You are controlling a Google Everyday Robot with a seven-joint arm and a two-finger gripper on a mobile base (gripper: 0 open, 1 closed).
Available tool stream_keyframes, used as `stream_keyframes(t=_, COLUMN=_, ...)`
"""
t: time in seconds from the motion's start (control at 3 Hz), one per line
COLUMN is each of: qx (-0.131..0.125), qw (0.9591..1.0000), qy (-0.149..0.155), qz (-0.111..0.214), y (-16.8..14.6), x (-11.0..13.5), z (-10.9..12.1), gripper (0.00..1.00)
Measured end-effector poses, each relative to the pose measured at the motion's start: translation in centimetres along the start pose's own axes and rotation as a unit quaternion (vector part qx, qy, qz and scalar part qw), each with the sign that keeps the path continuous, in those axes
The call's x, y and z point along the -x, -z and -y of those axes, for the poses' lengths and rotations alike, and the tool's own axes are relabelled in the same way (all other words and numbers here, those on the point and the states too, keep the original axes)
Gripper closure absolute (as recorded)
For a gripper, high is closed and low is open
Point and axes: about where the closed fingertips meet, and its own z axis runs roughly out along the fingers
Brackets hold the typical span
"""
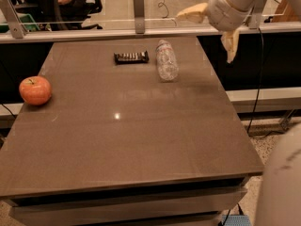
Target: Move water bottle near rxbar chocolate
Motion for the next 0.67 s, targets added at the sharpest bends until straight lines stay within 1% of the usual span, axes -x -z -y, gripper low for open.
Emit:
stream_keyframes(t=0.33, qx=-0.039, qw=0.9966, qy=-0.071, qz=-0.013, y=3.2, x=1.7, z=-4.2, gripper=0.0)
stream_keyframes(t=0.67, qx=-0.035, qw=0.9955, qy=-0.087, qz=-0.014, y=3.2, x=1.8, z=-6.2, gripper=0.0)
